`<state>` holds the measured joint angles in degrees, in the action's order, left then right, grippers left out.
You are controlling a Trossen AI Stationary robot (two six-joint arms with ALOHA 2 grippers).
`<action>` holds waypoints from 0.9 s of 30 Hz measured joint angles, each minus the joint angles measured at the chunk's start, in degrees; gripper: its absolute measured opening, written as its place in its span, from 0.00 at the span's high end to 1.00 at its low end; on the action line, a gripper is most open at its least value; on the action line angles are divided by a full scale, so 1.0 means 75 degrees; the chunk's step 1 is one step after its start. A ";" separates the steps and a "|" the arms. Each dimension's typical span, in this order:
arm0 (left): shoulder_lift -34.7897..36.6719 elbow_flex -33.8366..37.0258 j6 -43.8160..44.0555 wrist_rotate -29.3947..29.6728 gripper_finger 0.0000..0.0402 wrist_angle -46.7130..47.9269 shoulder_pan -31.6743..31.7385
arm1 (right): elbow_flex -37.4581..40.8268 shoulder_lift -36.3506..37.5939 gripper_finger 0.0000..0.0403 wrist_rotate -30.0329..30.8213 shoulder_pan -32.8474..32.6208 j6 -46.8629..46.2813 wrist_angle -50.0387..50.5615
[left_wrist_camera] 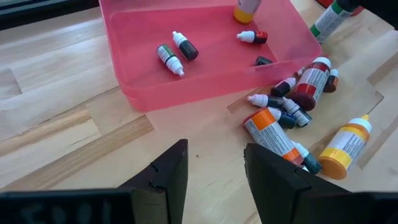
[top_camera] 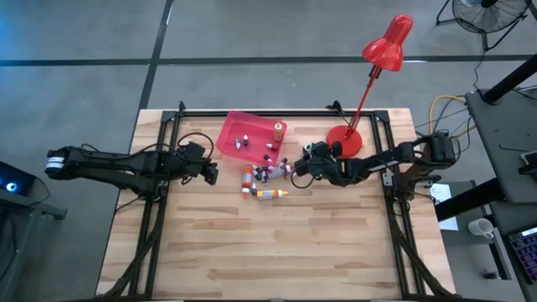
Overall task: Pick & Place food coloring
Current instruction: Put the big green food coloring bottle into the red bin
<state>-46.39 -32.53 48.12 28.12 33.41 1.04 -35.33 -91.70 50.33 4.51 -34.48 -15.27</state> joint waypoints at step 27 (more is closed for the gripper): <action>0.0000 0.0000 0.0004 0.0015 0.67 -0.0061 0.0000 | 0.0000 0.2447 0.26 -0.2848 0.0068 0.1661 0.3157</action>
<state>-46.39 -32.53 48.15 28.23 32.95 1.04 -35.33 -73.34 28.97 5.02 -22.02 8.41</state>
